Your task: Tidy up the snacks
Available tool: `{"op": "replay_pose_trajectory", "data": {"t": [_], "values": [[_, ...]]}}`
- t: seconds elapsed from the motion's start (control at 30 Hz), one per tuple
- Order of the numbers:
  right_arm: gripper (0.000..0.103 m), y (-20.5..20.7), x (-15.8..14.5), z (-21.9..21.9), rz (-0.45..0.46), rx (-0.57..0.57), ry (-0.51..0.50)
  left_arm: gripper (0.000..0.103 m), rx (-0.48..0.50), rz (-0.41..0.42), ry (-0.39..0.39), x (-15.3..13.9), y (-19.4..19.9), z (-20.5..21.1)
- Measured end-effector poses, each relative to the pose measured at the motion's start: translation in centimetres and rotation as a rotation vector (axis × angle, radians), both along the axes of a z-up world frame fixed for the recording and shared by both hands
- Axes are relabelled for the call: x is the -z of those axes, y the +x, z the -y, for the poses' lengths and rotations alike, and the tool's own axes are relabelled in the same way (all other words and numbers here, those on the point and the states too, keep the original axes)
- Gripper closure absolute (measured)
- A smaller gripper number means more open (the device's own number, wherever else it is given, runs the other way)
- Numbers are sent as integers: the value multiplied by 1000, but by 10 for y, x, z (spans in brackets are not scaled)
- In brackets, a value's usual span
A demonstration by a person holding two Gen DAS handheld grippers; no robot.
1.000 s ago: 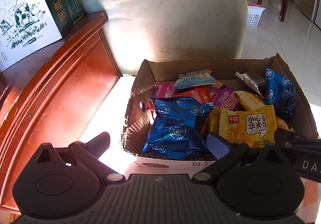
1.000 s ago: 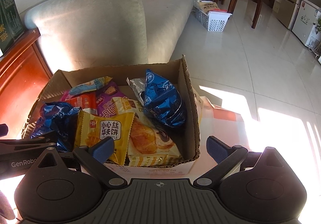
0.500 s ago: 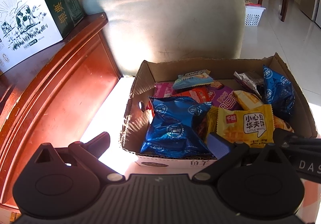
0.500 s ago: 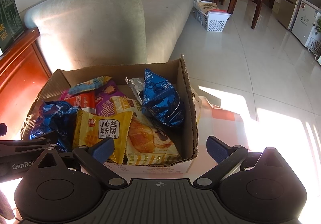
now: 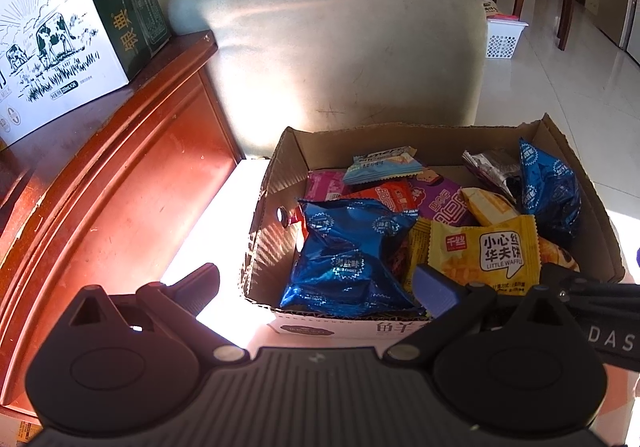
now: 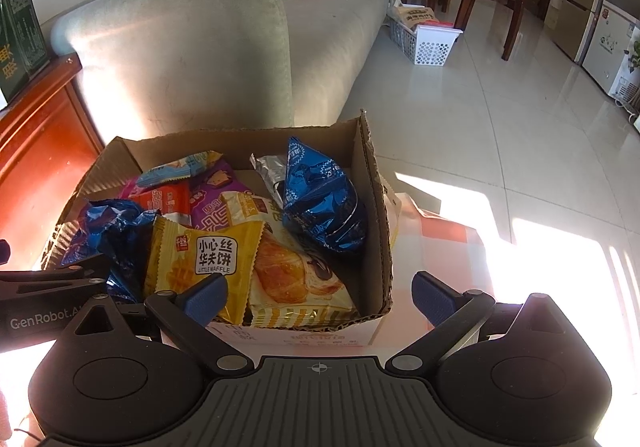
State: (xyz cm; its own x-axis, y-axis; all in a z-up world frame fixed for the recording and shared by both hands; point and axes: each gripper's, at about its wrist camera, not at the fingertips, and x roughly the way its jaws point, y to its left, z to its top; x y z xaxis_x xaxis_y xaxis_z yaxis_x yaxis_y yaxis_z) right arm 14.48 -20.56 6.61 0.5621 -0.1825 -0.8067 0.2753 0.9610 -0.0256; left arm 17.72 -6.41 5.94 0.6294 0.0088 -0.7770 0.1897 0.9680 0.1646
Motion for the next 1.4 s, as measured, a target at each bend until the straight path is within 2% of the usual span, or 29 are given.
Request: {"op": "replay_pose_trajectory", "data": {"t": [0.43,0.93,1.1,1.27,1.4], "values": [[4,-4,-5,-2,26,-11,-37,1,-13,49,29,-6,-9,4],[4,-13,-8,-8,44,-30,-57,2,-38,58,44,-10,-22,1],[4,-28,-11,-7,54,-26,-59,2,-12,42,24,-12,-31,0],[4,-49,-7,-5,32,-22,-63,2,41,26,37,-3,-49,6],[4,-64,-2,-8,19,-34,-61,3,37,18,42,2,-65,3]]}}
